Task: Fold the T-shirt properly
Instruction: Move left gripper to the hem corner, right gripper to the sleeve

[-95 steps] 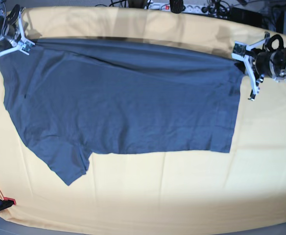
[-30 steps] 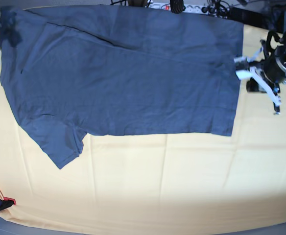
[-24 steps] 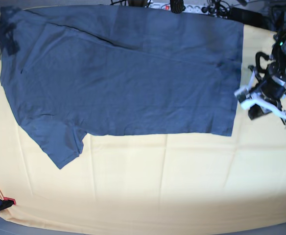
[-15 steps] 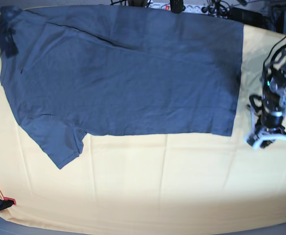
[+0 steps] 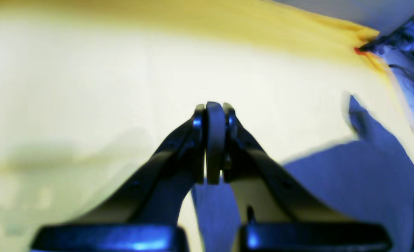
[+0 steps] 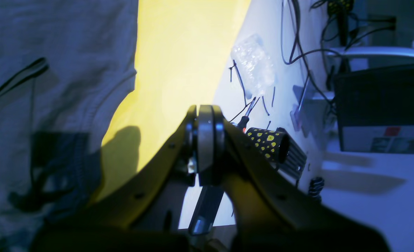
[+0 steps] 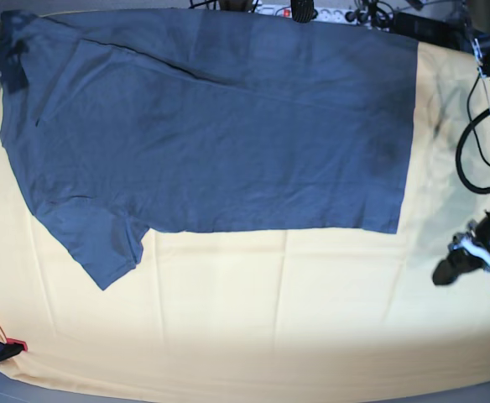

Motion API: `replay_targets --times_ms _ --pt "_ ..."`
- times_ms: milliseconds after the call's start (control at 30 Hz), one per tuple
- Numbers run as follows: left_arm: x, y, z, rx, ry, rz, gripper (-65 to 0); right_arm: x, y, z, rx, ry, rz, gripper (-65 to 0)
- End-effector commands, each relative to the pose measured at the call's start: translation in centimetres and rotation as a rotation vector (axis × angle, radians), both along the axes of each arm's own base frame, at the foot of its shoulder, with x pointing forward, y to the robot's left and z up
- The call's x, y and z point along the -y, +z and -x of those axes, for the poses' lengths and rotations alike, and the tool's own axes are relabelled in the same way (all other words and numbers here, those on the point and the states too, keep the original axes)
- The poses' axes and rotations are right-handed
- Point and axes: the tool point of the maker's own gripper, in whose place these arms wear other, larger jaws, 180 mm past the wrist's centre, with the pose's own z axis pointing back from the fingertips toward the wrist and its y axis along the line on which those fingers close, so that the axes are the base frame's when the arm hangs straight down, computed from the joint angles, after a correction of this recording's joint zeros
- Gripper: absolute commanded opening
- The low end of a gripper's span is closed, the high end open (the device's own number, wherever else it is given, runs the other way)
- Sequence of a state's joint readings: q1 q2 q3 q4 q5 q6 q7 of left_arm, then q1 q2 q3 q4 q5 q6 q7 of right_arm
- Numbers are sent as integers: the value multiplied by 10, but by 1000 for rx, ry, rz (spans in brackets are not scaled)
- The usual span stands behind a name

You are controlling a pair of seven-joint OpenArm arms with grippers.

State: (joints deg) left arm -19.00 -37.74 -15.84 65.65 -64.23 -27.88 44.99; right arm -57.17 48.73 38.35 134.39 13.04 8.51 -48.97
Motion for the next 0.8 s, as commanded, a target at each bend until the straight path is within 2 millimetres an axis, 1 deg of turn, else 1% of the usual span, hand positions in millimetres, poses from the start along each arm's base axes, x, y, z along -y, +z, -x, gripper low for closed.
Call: replay_targets --times_ms 0,100,133,167,233,267,400,467,567,767 --pt "-14 23 -7 62 31 18 -650 0 9 -5 27 14 23 -650" --pt "-30 -3 -4 -7 82 56 -650 0 9 -5 27 14 23 -650" --pt "-34 -11 -2 -28 95 68 -615 0 9 -5 27 14 22 -650" --pt "-36 -19 0 -57 99 73 -537 0 9 -5 28 15 22 -650" --pt "-30 -35 5 -117 77 83 -345 0 9 -5 27 14 22 -650" --pt "-24 -42 6 -132 56 78 -293 0 9 -5 27 14 22 -650" --pt "11 -75 14 -230 -44 39 -286 0 9 -5 27 14 23 -650" --pt "25 -88 18 -269 -89 17 -286 0 9 -5 27 14 23 -650" --pt "40 -98 22 -300 -132 5 -286 1 8 -5 25 11 23 -650" --pt "66 -106 21 -308 -169 45 -286 1 8 -5 25 11 24 -650"
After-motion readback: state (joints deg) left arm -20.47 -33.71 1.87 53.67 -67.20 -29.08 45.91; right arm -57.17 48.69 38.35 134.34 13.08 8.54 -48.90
